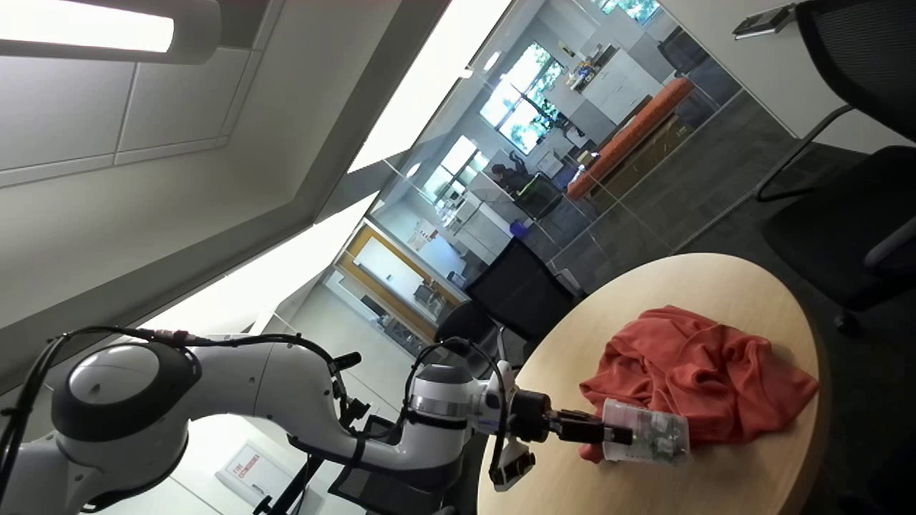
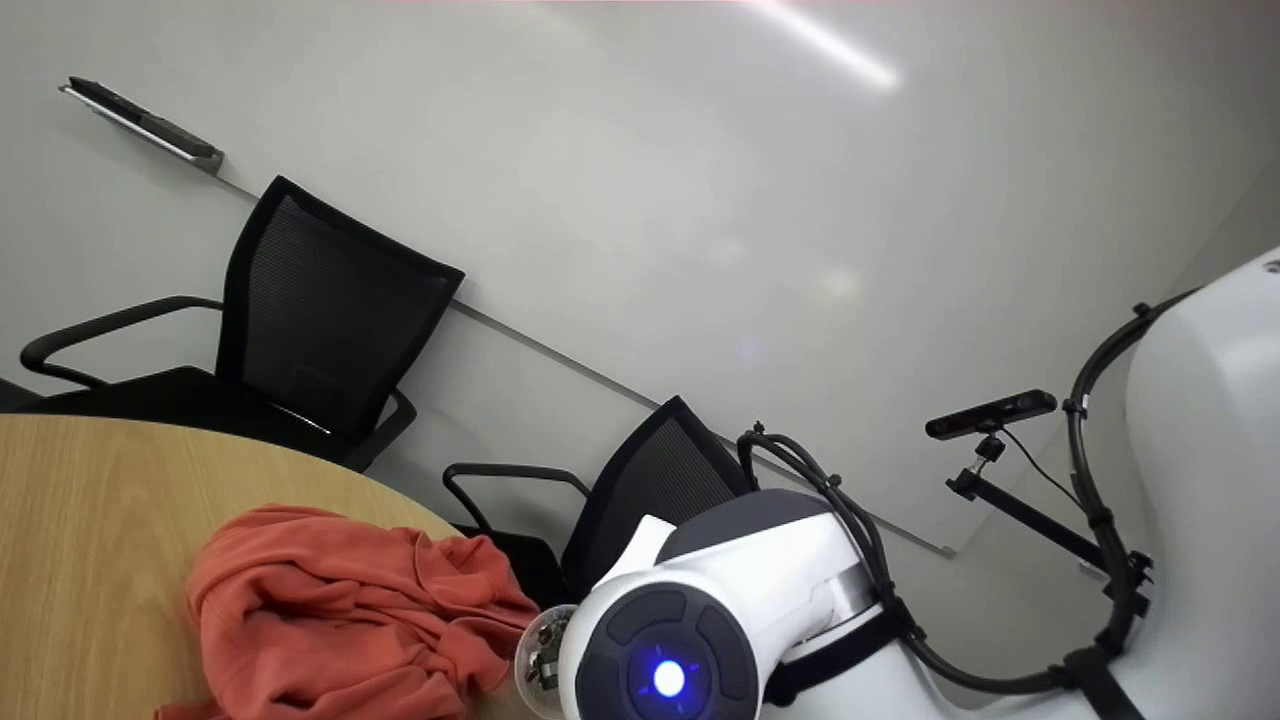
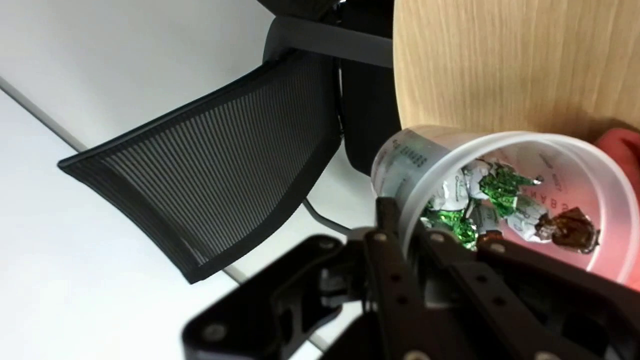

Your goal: Pour the sweets in the cup onto the table

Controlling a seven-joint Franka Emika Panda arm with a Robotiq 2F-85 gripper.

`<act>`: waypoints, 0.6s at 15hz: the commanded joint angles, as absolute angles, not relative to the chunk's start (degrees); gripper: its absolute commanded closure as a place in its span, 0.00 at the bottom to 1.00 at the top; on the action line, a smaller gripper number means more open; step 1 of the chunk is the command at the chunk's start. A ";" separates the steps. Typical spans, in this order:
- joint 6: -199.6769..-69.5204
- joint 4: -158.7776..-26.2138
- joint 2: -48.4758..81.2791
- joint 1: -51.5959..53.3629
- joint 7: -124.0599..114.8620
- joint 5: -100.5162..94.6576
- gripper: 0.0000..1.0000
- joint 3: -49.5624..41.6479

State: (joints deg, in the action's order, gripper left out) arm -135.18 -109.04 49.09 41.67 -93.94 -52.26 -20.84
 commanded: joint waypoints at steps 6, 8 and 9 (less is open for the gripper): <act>-121.34 -105.77 50.46 35.35 -109.09 -62.32 0.99 -10.11; -121.11 -106.62 49.59 32.90 -108.87 -63.69 0.95 -7.41; -120.89 -106.43 49.85 32.56 -109.18 -63.84 0.95 -6.94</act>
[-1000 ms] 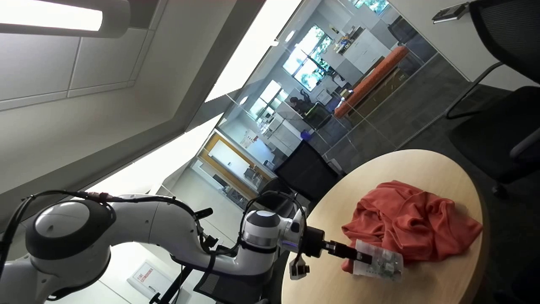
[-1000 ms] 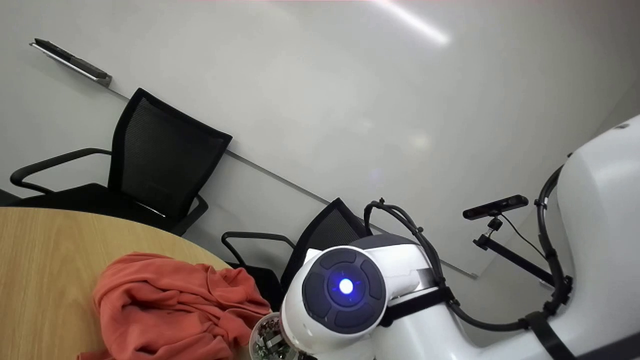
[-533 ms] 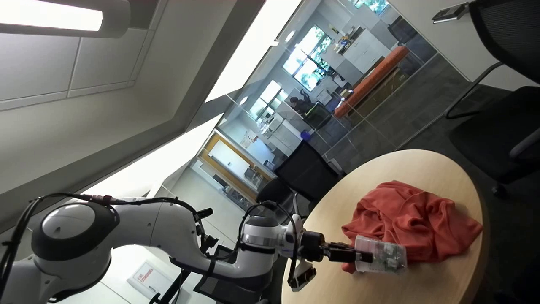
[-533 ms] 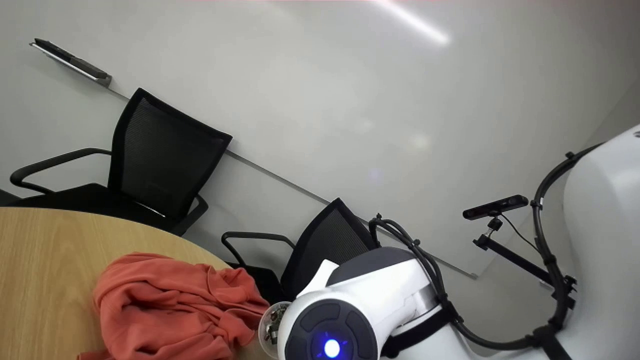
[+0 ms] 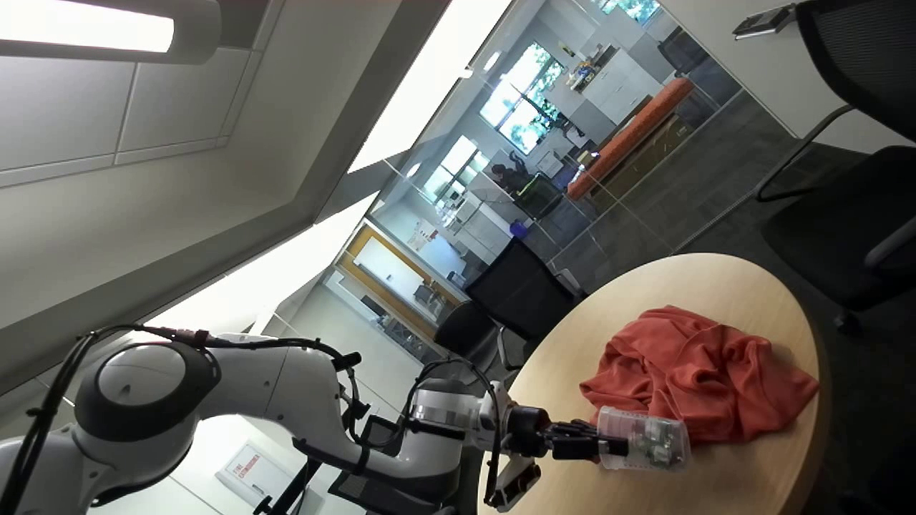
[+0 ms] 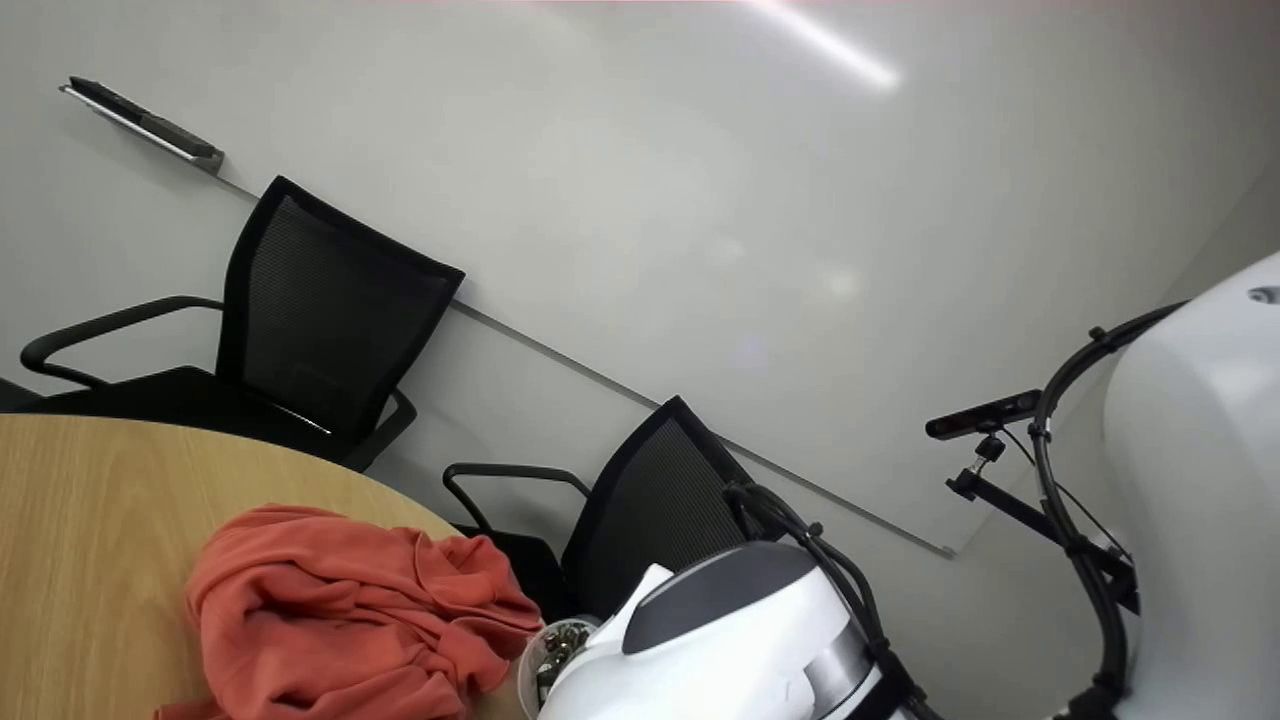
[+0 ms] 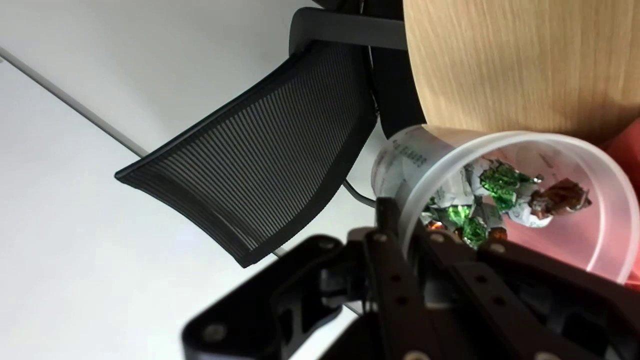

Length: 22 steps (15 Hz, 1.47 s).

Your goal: Pour the sweets in the cup onto the table

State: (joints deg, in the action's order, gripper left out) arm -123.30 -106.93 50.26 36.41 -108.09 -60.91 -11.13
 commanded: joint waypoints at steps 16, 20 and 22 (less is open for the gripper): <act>-108.81 -102.11 55.74 27.92 -127.76 -71.53 0.99 1.65; -105.16 -101.03 56.81 27.87 -133.21 -72.68 0.99 2.50; -102.56 -100.51 57.34 28.30 -135.14 -73.66 0.99 2.63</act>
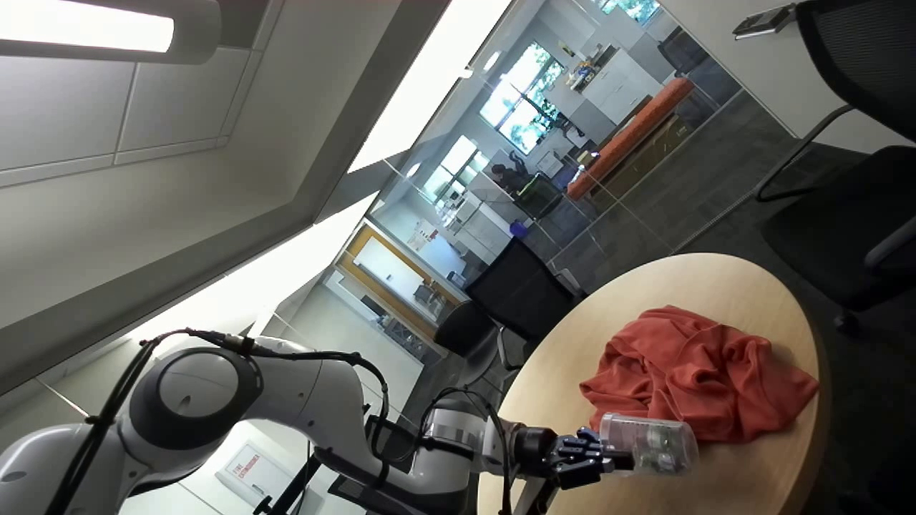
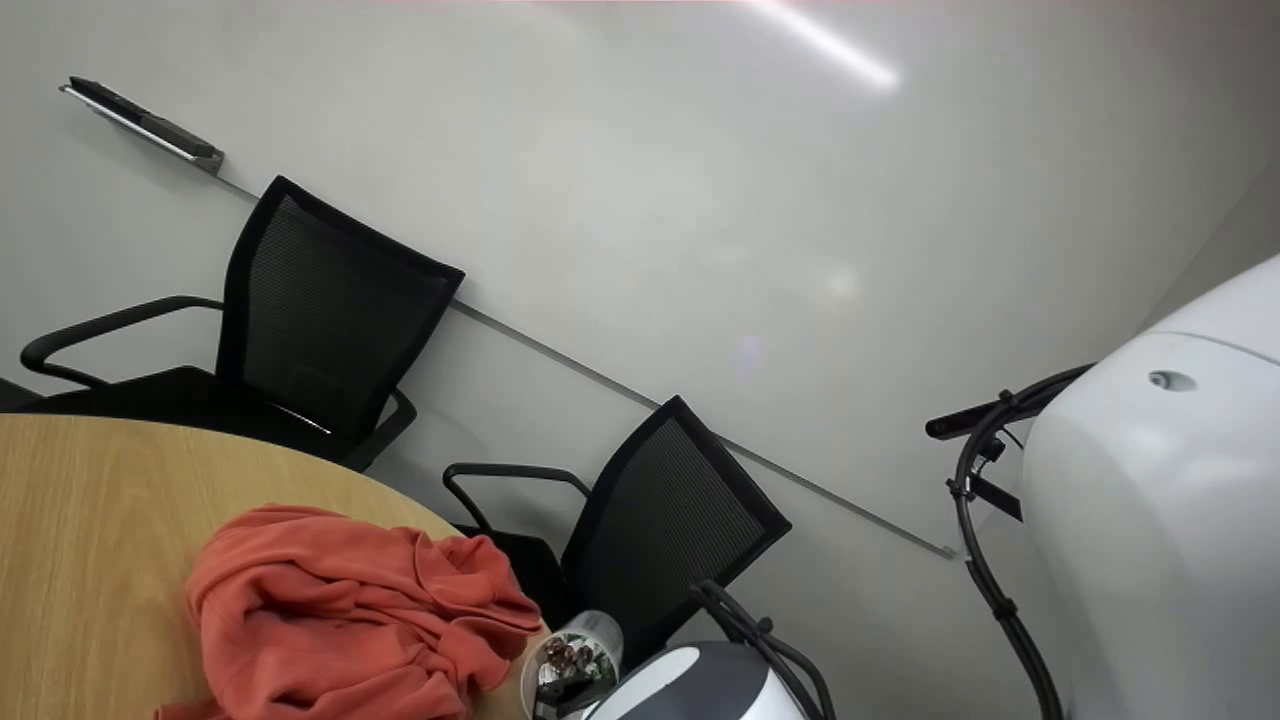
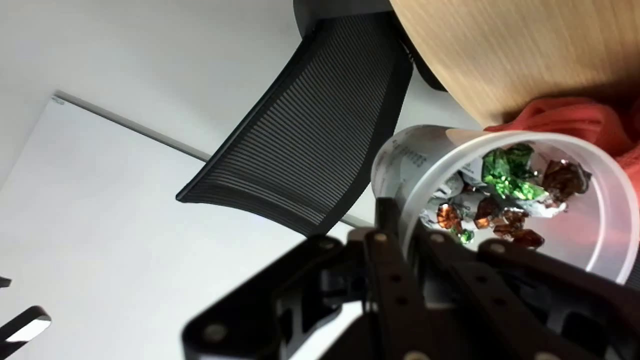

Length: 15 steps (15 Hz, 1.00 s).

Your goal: Pour the sweets in the cup onto the table

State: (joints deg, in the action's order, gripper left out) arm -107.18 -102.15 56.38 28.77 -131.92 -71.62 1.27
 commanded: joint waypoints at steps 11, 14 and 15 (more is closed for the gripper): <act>-85.20 -94.98 63.07 29.23 -137.20 -79.76 0.99 5.75; -81.33 -93.03 65.61 29.51 -136.58 -81.05 0.99 6.29; -80.35 -92.42 66.36 29.50 -136.50 -81.43 0.99 6.47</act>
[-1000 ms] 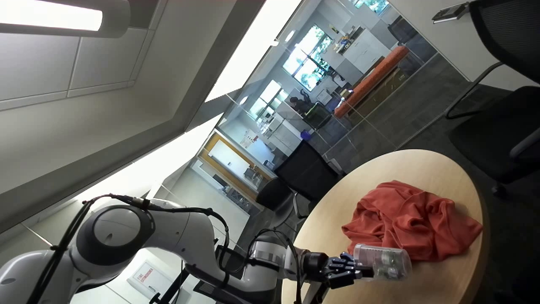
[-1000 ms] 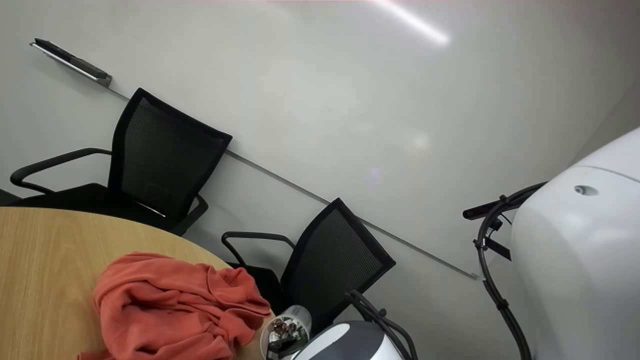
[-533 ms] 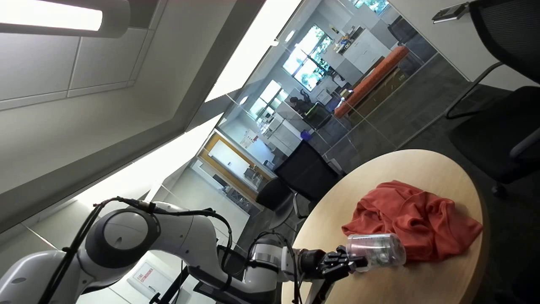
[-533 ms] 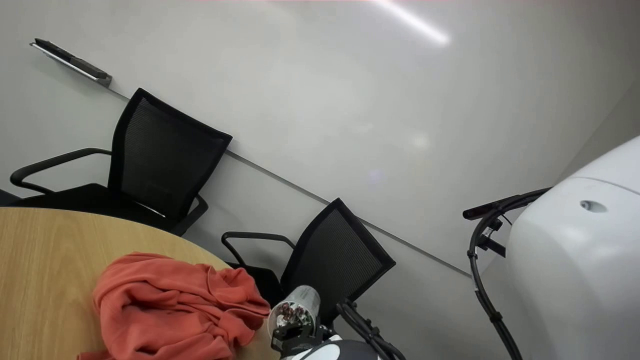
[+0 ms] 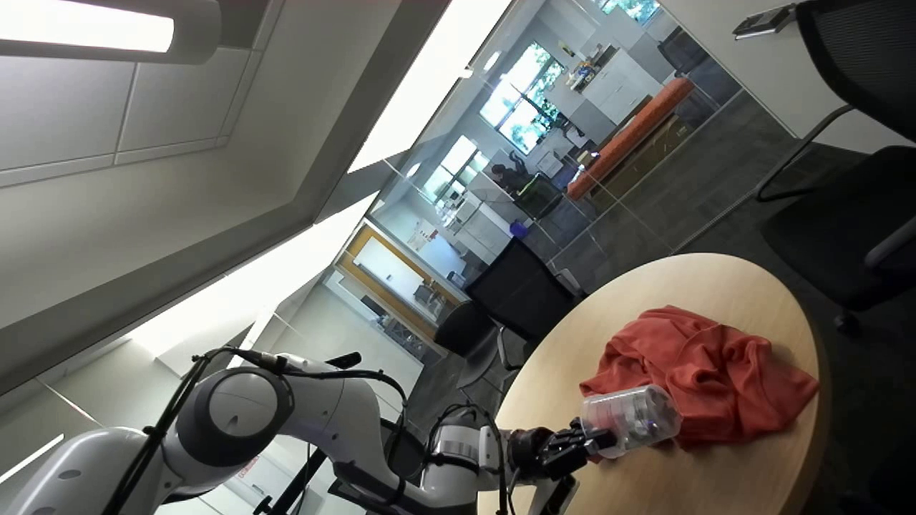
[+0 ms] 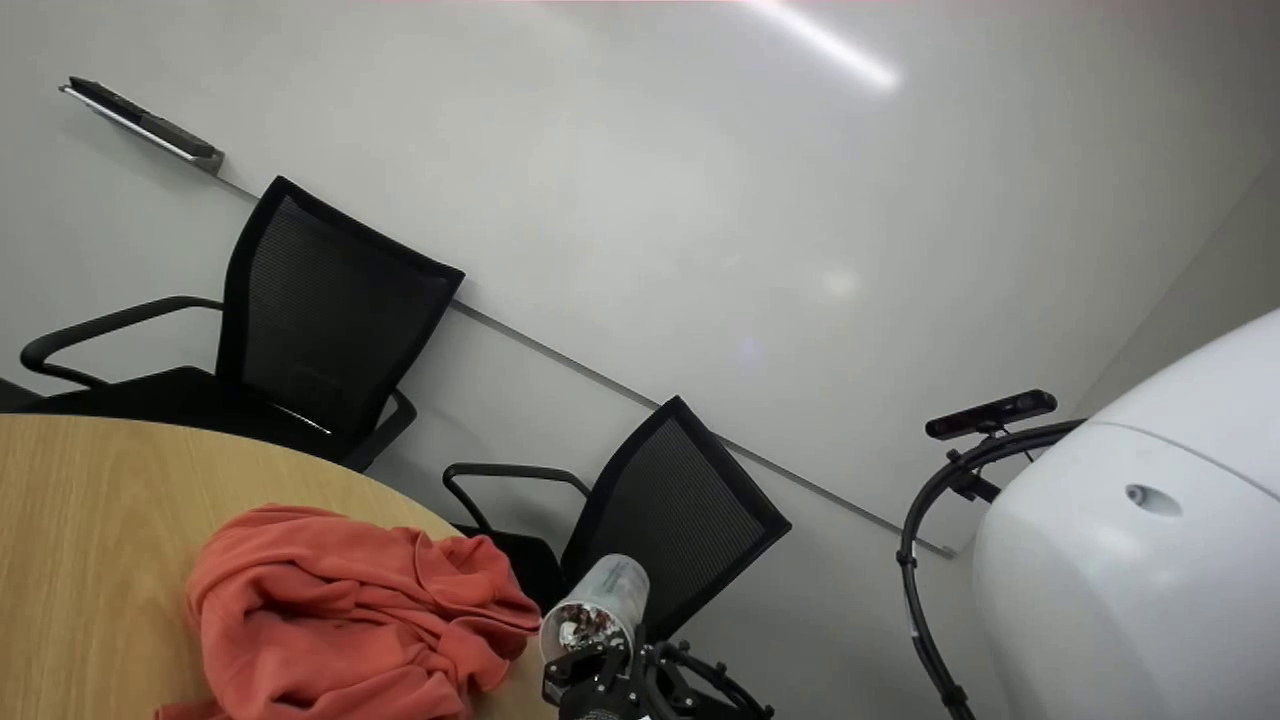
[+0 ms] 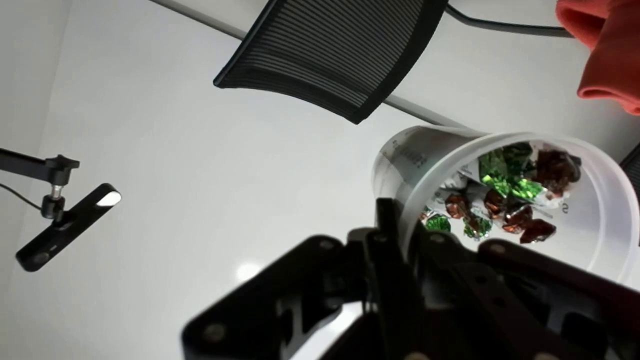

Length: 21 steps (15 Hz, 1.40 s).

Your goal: Pour the sweets in the cup onto the table

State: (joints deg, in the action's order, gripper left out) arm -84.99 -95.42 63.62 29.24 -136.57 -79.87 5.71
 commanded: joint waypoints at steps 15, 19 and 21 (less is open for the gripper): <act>-69.17 -85.77 72.51 30.07 -136.31 -84.59 0.99 7.16; -66.78 -84.61 73.62 30.32 -136.04 -85.37 0.99 7.06; -65.78 -84.30 73.96 30.32 -135.90 -85.85 0.99 7.11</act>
